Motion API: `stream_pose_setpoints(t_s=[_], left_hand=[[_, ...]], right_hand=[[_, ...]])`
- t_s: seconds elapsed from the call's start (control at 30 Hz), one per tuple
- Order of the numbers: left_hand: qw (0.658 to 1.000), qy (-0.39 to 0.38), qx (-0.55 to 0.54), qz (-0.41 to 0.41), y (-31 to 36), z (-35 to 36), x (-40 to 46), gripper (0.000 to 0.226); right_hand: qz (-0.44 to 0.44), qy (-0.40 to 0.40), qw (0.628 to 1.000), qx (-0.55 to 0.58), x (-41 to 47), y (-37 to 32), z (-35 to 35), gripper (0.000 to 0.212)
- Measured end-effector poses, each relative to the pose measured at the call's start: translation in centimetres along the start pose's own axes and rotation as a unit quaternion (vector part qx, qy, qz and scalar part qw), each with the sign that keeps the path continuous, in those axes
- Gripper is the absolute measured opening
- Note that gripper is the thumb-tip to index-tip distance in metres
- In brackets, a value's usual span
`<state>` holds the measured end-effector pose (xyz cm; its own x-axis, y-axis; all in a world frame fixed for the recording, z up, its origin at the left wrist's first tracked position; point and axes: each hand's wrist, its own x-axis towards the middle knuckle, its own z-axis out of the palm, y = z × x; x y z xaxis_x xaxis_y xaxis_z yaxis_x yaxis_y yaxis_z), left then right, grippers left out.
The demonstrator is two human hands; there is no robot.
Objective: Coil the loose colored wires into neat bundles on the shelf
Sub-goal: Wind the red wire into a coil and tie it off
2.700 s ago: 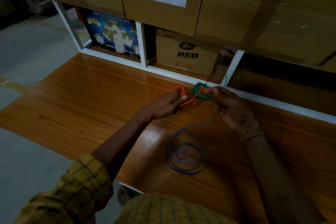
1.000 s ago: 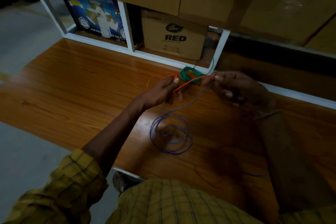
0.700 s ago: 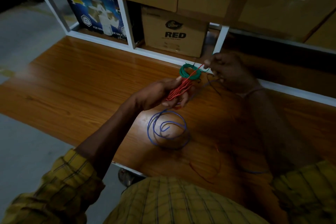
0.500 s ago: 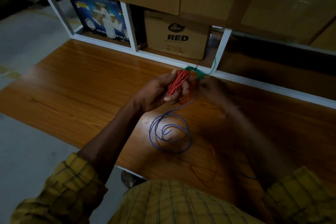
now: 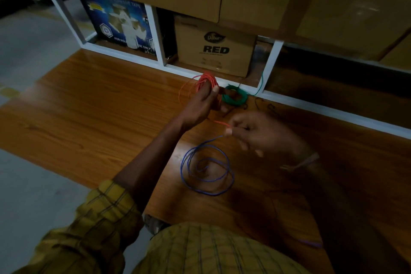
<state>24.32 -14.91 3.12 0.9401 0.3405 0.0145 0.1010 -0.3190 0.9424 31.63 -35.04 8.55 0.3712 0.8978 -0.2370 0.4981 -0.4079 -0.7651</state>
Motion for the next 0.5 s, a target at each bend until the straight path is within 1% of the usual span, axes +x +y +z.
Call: stream_pose_setpoints(t_s=[0.03,0.07,0.1,0.17,0.23,0.3,0.4,0.43,0.5], left_hand=[[0.999,-0.009,0.049,-0.005,-0.4,-0.1,-0.1,0.044],[0.997,-0.018,0.076,-0.009,-0.6,-0.1,-0.2,0.042],[0.996,-0.028,0.080,-0.009,-0.8,-0.2,-0.4,0.038],[0.997,-0.054,0.049,-0.005,-0.7,-0.3,-1.2,0.033],[0.996,-0.084,0.001,-0.021,-0.5,-0.2,-1.9,0.036],[0.990,-0.124,-0.064,-0.037,-0.5,0.0,-2.4,0.045],[0.966,-0.193,-0.166,-0.034,-0.2,0.2,-2.9,0.053],[0.954,-0.215,-0.206,-0.029,0.0,0.2,-3.0,0.052],[0.928,-0.241,-0.284,-0.030,0.4,0.1,-3.1,0.049]], right_hand=[[0.001,0.007,1.000,0.007,-0.4,-0.3,-1.3,0.016],[-0.005,0.019,1.000,0.021,-0.8,-0.5,-2.7,0.015],[-0.013,0.033,0.999,0.041,-1.0,-0.5,-4.0,0.016],[-0.026,0.064,0.993,0.092,-1.2,-0.1,-6.2,0.022],[-0.033,0.099,0.986,0.132,-0.8,0.6,-8.0,0.028],[-0.045,0.133,0.981,0.135,0.3,1.4,-8.9,0.028],[-0.046,0.212,0.972,0.091,3.2,3.0,-8.9,0.020],[-0.056,0.238,0.967,0.071,4.1,3.5,-8.6,0.017],[-0.065,0.270,0.960,0.016,5.9,5.1,-7.8,0.018]])
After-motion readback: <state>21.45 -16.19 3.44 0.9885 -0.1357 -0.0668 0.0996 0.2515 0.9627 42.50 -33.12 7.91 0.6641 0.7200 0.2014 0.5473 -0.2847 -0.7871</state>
